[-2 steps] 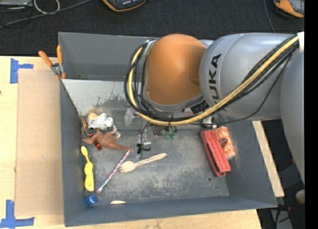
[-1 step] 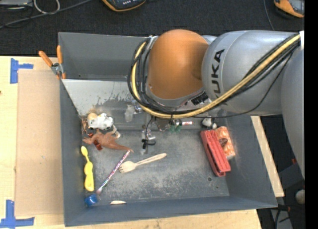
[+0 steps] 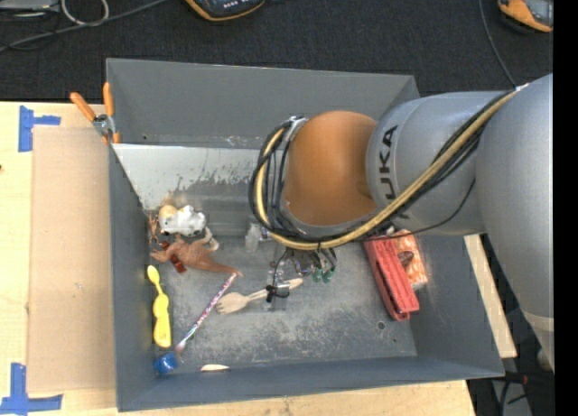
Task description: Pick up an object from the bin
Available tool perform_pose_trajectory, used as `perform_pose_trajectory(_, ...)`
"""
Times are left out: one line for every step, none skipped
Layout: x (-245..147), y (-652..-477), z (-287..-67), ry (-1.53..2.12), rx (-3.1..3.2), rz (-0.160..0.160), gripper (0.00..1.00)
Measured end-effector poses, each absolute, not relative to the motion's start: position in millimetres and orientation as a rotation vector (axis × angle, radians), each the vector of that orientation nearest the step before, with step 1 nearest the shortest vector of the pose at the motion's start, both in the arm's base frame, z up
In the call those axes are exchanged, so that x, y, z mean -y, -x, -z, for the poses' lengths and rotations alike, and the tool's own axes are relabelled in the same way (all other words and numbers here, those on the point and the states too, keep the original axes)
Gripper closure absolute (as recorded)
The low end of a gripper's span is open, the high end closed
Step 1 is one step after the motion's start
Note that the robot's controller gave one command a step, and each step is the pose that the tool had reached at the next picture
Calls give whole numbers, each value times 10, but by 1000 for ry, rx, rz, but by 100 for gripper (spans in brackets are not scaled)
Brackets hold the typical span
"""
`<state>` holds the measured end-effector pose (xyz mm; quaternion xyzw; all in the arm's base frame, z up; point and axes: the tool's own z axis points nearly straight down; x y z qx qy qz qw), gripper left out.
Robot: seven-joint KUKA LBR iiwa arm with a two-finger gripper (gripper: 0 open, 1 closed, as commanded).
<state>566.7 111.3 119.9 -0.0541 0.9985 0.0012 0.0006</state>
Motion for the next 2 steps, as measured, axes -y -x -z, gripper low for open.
perform_pose_trajectory(-1134,-5720,-1122,103,-3144,-3,0)
perform_pose_trajectory(-1078,-5689,-918,76,-3141,-2,0)
